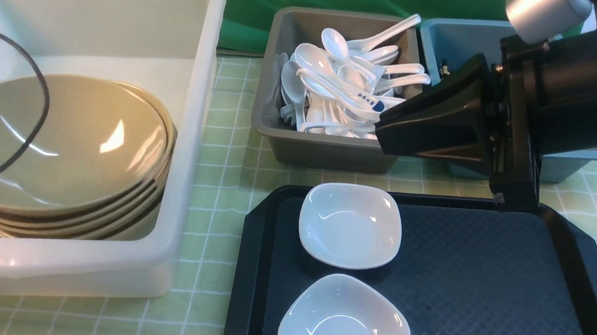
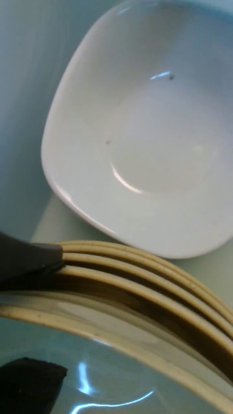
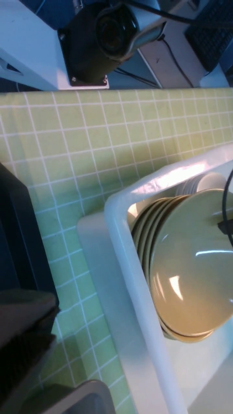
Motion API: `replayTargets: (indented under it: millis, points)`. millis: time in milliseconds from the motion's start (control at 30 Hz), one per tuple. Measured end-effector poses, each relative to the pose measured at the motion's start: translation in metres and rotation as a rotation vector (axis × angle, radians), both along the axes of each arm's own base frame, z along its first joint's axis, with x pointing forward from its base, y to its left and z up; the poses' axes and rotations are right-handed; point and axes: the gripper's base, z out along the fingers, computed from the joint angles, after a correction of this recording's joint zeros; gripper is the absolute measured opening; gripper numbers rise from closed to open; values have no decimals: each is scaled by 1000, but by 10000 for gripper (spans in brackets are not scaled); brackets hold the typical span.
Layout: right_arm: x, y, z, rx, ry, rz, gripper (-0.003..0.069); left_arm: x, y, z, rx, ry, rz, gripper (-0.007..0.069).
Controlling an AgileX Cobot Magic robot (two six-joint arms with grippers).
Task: On green table put chopsticks spoon bowls plates into blue grey white boxes.
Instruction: 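Place the tan bowl onto the bowl stack in the left bin with the left gripper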
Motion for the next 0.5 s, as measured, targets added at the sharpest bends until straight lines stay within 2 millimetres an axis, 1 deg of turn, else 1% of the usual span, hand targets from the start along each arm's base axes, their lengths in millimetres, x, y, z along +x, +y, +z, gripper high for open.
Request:
replayTargets:
  millis: [133, 200, 233, 267, 300, 333, 400, 467, 500]
  points:
    - [0, 0, 0, -3, 1, 2, 110, 4, -11, 3, 48, 4, -87, 514]
    - [0, 0, 0, -5, 1, 3, 113, 4, -14, 4, 85, 17, -114, 564]
    - [0, 0, 0, -5, 1, 3, 113, 4, -15, 4, 90, 17, -118, 572]
    - [0, 0, -1, -8, 0, 4, 115, 2, -17, 9, 120, 11, -129, 597]
    - [0, 0, -1, -11, -1, 4, 117, -2, -19, 14, 140, -2, -134, 603]
    - [0, 0, -1, -11, -1, 4, 118, -2, -20, 16, 145, -5, -136, 605]
    - [0, -1, -2, -22, -1, 2, 120, -14, -33, 37, 161, -79, -161, 614]
    - [0, -2, -3, -35, 5, -4, 120, -26, -52, 55, 149, -153, -216, 613]
    - [-1, -3, -3, -45, 2, -8, 123, -33, -65, 63, 138, -191, -264, 612]
